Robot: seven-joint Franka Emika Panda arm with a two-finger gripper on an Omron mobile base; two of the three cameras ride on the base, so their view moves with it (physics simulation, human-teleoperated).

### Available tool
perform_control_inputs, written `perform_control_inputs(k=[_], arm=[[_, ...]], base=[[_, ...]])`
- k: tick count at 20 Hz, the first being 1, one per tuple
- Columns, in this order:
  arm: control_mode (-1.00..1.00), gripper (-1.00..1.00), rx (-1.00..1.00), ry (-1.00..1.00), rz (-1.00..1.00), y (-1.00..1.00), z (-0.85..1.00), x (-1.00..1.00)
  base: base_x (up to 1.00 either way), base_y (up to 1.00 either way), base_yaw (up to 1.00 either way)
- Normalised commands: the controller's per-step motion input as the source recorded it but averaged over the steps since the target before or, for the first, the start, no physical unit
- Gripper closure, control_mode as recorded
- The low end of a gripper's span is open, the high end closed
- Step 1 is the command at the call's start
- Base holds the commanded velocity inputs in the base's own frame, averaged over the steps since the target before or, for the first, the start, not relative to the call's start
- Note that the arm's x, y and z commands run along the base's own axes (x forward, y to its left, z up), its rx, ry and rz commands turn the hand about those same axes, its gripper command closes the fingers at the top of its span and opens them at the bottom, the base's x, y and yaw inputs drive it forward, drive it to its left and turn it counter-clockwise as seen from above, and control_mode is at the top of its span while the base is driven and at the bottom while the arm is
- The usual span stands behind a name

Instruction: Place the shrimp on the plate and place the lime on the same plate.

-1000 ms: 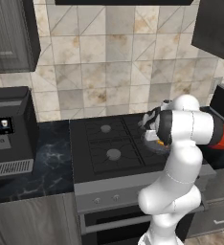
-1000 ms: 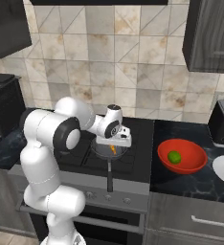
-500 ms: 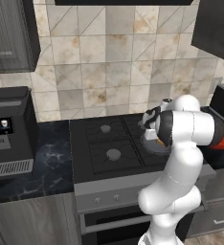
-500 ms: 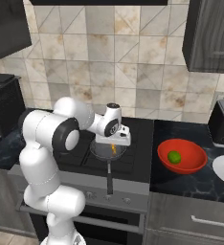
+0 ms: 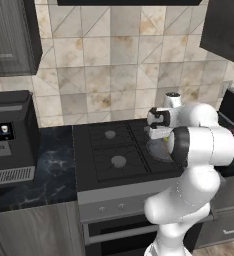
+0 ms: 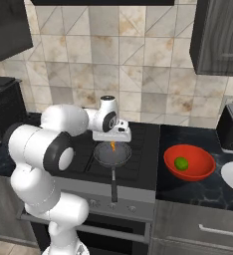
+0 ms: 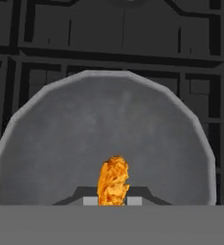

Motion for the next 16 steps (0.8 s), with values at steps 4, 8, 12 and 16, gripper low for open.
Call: perform_control_inputs(k=[4,8,12,16], arm=[[-1.0,1.0,0.0,0.0,-0.01,0.01,0.71,-0.5],[-1.0,1.0,0.09,0.0,-0.05,-0.04,0.5,-0.95],[-1.0,1.0,0.11,0.0,-0.04,0.0,0.13,-1.0],[-1.0,1.0,0.02,0.0,-0.02,0.07,0.01,-0.96]], base=[[0.0,0.0,0.0],[0.0,0.0,0.0],[0.0,0.0,0.0],[0.0,0.0,0.0]])
